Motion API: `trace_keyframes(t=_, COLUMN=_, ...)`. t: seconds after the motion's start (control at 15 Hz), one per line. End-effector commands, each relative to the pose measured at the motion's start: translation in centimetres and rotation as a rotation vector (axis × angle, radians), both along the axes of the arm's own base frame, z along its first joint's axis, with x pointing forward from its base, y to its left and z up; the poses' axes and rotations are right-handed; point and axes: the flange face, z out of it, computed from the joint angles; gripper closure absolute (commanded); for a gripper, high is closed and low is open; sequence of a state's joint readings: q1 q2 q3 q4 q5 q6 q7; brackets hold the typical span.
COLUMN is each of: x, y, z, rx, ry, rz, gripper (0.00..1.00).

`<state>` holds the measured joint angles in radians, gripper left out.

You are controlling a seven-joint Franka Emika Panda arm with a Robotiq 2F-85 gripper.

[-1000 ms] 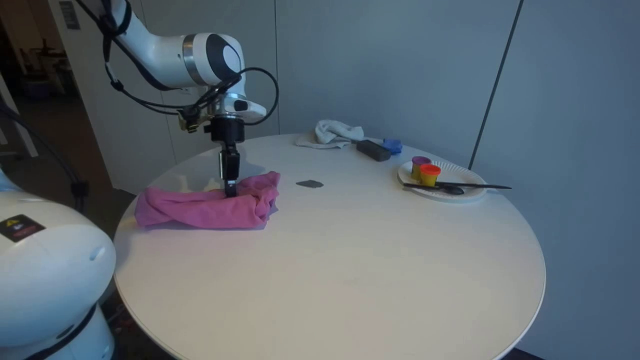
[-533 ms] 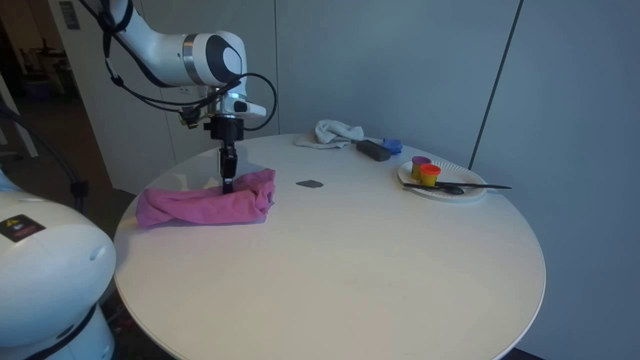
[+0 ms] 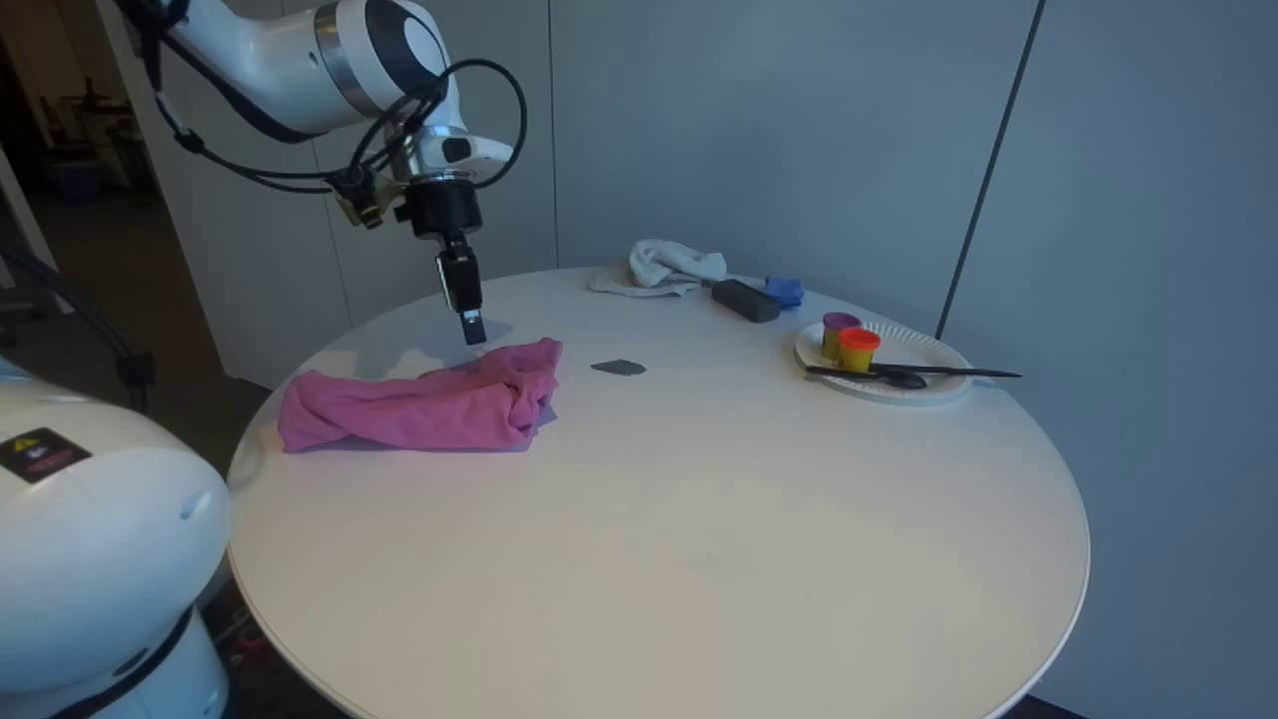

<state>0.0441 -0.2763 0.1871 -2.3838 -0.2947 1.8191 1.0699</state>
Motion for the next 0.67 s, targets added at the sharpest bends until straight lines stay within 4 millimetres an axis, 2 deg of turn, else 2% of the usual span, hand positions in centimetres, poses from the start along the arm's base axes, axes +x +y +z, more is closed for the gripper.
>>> trace_keyframes(t=0.0, x=-3.3, y=-0.6, z=3.8, rx=-0.181, ry=0.001, rz=-0.095, gripper=0.93)
trace_keyframes(t=0.13, x=-5.1, y=-1.6, z=4.2, rx=-0.239, ry=0.084, rz=-0.145, gripper=0.92)
trace_keyframes(t=0.2, x=-5.6, y=-1.6, z=4.3, rx=-0.224, ry=0.1, rz=-0.107, gripper=0.9)
trace_keyframes(t=0.27, x=-5.4, y=-1.1, z=4.9, rx=-0.133, ry=0.02, rz=-0.026, gripper=0.67)
trace_keyframes(t=0.33, x=-4.9, y=-0.8, z=5.1, rx=-0.119, ry=-0.016, rz=-0.002, gripper=0.65)
trace_keyframes(t=0.6, x=-1.7, y=1.0, z=5.3, rx=-0.019, ry=-0.173, rz=0.11, gripper=0.37)
